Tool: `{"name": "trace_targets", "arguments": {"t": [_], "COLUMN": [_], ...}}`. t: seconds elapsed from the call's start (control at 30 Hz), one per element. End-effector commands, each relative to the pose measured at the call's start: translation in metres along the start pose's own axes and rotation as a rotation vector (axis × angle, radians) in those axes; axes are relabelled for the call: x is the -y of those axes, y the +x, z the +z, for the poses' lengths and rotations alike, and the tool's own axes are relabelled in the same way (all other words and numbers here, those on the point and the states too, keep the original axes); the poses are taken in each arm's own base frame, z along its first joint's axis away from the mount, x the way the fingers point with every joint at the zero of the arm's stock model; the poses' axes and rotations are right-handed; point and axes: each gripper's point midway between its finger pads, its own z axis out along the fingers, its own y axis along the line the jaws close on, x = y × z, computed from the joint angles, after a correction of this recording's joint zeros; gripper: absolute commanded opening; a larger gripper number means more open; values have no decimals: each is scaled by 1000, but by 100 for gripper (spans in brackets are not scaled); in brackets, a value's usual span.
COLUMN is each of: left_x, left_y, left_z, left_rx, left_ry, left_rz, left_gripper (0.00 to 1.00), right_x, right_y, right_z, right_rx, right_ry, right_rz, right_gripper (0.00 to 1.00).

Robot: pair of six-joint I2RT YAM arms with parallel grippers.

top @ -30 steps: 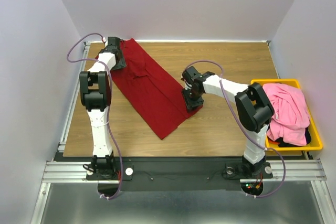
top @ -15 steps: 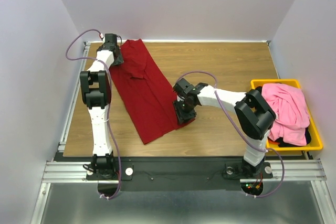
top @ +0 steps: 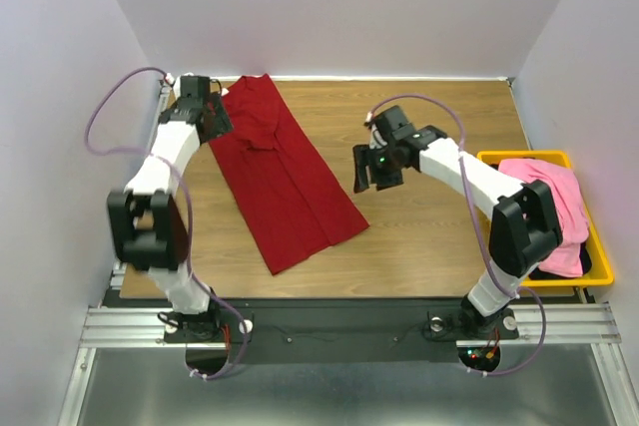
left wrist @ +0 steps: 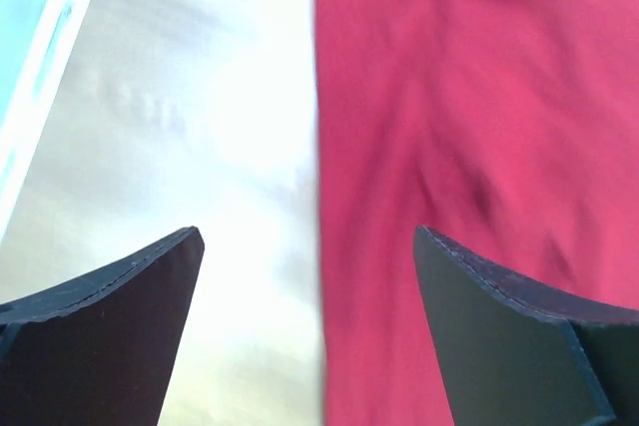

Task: Fold and stack the t-shirts
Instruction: Fold the tshirt

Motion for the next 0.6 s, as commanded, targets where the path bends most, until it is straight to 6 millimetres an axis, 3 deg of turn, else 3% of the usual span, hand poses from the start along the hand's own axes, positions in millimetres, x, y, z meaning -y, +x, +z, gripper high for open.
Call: {"name": "trace_targets", "arguments": {"t": [0.0, 0.03, 0.07, 0.13, 0.17, 0.23, 0.27, 0.33, 0.37, 0.43, 0.57], "left_x": [12, 21, 10, 11, 3, 1, -4, -3, -5, -5, -7], "left_y": [37, 57, 96, 127, 165, 190, 219, 237, 256, 274, 293], "left_z": [-86, -96, -95, -115, -113, -127, -127, -138, -139, -141, -138], "left_rx": [37, 16, -53, -84, -171, -200, -254, -283, -316, -362, -413], "left_ry": [121, 148, 105, 148, 129, 167, 157, 192, 189, 194, 166], "left_rz": [-94, -76, -89, -94, -121, -149, -131, -191, -178, -202, -181], "left_gripper": [99, 99, 99, 98, 98, 97, 96, 88, 84, 82, 77], "right_x": [17, 21, 24, 28, 28, 31, 31, 31, 30, 30, 31], "right_y": [-2, -1, -2, 5, 7, 13, 14, 16, 16, 16, 12], "right_z": [-14, -14, -15, -11, -10, -4, -3, 0, 0, 2, 8], "right_rx": [10, 12, 18, 8, 6, 1, -1, 2, 3, 4, 5], "right_ry": [-11, 1, 11, 14, 10, 8, 3, -4, -10, -10, -2], "right_rz": [-9, -3, 1, 9, 12, 14, 17, 30, 37, 46, 56], "right_gripper": [72, 73, 73, 74, 73, 73, 72, 72, 71, 70, 68]}}
